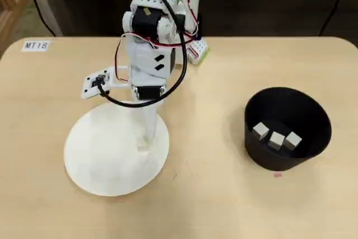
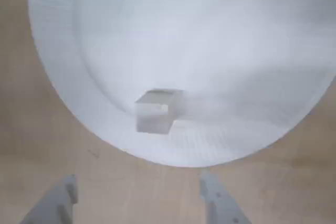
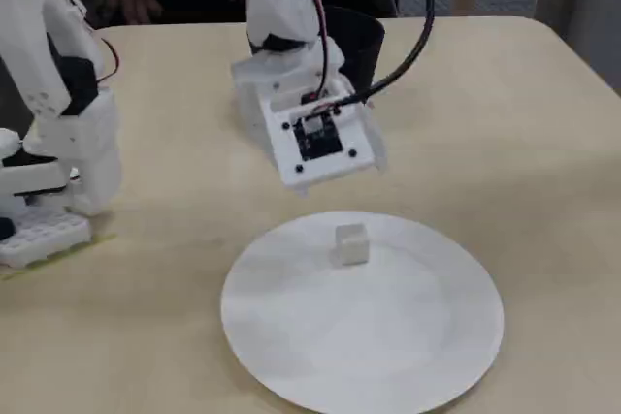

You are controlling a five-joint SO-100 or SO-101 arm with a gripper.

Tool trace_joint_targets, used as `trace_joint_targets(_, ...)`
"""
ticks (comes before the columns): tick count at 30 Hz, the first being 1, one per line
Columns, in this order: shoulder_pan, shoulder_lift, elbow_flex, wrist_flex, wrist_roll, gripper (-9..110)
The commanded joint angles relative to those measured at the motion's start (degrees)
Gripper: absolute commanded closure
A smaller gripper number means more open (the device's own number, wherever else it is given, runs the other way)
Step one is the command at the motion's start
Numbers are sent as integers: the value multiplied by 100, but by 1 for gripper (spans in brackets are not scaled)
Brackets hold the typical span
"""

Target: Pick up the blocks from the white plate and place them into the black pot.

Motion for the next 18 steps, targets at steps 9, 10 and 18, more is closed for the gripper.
trace_joint_targets(9,158,-756,-404,-176,-176,69)
trace_joint_targets(10,158,-826,-422,-193,-193,69)
trace_joint_targets(18,176,-1450,-756,-334,-290,71)
